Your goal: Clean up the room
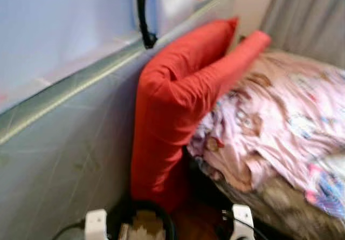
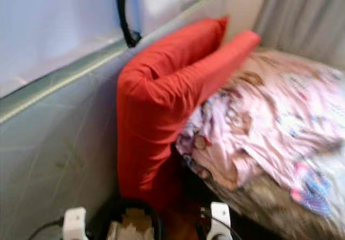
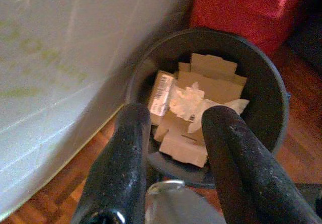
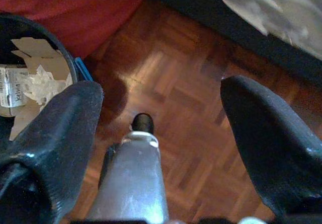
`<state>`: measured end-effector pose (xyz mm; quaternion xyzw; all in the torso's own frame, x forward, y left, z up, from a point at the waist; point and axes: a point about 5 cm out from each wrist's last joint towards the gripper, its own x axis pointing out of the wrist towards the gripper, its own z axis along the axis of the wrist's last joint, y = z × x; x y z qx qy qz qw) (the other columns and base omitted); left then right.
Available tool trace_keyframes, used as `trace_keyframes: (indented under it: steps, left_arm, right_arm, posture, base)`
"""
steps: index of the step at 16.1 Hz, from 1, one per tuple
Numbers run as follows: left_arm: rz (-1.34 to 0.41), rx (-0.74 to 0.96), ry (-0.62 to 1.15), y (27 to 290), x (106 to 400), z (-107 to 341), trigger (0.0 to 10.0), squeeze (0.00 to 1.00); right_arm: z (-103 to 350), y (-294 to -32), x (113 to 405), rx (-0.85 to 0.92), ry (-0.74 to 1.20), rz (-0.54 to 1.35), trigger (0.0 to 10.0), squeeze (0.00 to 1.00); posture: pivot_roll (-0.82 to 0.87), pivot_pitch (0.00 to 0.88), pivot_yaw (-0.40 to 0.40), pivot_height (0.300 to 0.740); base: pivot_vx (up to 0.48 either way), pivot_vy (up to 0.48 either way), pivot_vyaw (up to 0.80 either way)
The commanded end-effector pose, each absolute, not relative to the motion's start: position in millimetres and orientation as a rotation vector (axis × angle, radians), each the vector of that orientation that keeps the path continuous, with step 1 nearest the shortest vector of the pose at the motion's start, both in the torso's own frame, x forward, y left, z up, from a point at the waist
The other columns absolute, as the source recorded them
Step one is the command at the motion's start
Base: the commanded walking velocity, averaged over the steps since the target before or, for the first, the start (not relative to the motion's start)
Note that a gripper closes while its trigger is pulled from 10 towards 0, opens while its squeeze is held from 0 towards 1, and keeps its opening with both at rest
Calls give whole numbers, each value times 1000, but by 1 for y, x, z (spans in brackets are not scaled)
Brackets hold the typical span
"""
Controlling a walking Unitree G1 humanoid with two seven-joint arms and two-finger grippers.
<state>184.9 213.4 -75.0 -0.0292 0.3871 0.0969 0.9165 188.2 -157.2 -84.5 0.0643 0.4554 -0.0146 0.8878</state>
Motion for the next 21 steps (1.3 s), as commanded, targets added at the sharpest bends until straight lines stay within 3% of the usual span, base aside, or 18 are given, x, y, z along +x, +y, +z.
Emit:
trace_keyframes:
  steps: [1,8,21]
  left_arm:
    - [194,-74,818,208,179,-79,10000,0]
    - [198,-81,818,203,179,-80,10000,0]
    - [193,-79,829,202,176,-81,10000,0]
  right_arm:
    - [-84,-163,189,122,938,-45,10000,0]
    - [-84,-164,189,120,940,-43,10000,0]
    - [-84,-164,188,119,944,-47,10000,0]
  posture:
    - [91,25,-64,740]
    - [92,24,-67,740]
    - [88,23,-64,740]
  base:
    - [0,-352,0]
    - [0,-340,0]
    - [0,-39,0]
